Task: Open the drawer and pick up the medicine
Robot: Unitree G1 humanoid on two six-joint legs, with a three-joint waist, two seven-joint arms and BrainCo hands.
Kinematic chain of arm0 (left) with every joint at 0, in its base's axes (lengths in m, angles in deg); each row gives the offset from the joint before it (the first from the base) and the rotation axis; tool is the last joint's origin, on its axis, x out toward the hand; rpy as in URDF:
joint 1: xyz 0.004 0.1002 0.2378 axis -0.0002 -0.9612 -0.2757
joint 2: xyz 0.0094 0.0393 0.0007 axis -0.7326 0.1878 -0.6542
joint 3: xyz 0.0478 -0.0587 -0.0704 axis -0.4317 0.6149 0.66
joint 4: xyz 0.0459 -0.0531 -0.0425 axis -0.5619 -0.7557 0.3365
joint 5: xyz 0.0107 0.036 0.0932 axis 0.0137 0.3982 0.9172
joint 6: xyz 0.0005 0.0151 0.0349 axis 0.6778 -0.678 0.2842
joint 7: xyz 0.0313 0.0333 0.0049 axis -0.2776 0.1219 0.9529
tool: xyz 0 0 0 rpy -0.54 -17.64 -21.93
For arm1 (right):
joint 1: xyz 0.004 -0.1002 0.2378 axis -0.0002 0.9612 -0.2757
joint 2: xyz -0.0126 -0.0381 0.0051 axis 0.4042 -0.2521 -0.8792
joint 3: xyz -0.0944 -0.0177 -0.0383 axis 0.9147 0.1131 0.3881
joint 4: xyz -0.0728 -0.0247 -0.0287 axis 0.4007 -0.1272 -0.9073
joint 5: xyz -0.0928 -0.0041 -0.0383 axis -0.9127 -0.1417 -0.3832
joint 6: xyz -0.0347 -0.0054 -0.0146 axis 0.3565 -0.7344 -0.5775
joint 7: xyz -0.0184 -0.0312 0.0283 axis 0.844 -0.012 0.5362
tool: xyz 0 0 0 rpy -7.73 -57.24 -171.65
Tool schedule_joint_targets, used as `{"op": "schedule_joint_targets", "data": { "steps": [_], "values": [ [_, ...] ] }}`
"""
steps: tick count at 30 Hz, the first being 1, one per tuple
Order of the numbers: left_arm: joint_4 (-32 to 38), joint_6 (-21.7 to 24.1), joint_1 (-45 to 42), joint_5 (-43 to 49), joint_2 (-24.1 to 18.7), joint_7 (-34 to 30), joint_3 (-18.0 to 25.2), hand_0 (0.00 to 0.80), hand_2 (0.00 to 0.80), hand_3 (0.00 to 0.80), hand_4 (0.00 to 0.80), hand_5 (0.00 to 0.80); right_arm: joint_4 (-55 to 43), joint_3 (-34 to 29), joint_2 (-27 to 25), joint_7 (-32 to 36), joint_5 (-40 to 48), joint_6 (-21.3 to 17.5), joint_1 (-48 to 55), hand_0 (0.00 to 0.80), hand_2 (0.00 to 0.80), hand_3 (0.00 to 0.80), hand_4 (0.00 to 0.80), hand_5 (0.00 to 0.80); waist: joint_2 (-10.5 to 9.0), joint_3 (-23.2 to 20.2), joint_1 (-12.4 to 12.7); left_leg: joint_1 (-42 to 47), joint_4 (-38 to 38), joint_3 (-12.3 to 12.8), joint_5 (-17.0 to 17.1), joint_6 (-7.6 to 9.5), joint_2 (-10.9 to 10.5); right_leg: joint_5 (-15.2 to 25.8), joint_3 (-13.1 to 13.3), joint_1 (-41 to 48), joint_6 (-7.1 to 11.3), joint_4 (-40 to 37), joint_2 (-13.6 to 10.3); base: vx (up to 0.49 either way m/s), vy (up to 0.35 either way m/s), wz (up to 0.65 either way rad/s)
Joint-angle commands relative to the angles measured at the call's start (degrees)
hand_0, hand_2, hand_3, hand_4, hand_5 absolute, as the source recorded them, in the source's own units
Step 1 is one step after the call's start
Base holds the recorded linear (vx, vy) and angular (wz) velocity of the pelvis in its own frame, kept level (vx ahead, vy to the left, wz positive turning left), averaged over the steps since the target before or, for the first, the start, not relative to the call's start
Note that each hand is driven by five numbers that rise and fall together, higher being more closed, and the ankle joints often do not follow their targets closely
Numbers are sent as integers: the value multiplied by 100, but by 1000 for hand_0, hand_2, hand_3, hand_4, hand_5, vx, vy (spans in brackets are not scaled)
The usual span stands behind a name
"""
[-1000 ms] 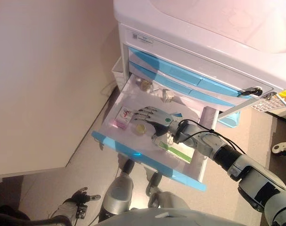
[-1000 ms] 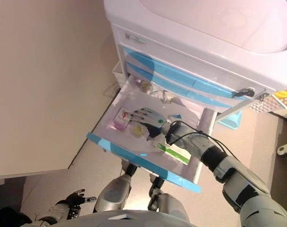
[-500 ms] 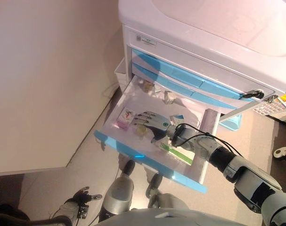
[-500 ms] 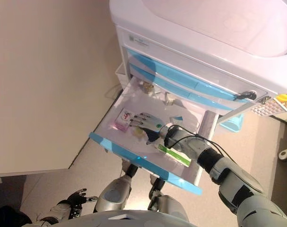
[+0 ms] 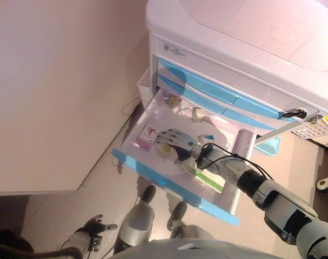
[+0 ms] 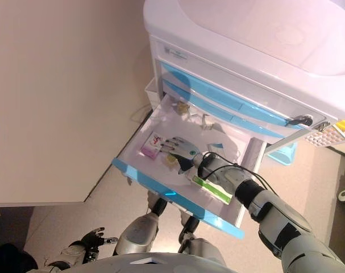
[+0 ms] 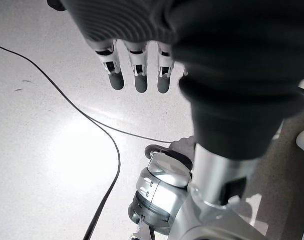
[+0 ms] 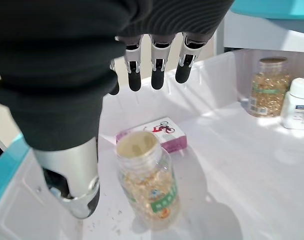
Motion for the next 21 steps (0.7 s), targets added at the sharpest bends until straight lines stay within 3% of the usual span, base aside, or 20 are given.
{"op": "schedule_joint_targets", "data": {
  "steps": [1, 21],
  "values": [
    [-238, 91, -84, 137, 31, -4, -90, 0, 0, 0, 0, 0, -119, 159, 222, -275, -114, 11, -154, 0, 0, 0, 0, 0, -116, 46, 97, -4, -162, -276, -275, 211, -422, -703, -128, 148, 127, 760, 34, 0, 0, 0],
    [-238, 85, -4, 146, 2, 9, -110, 0, 0, 0, 0, 0, 190, 159, 428, -308, -192, 205, -268, 0, 0, 0, 0, 0, -154, 97, 139, -17, -187, -285, -257, 233, -413, -657, -137, 143, 143, 733, 51, 0, 0, 0]
  ]
}}
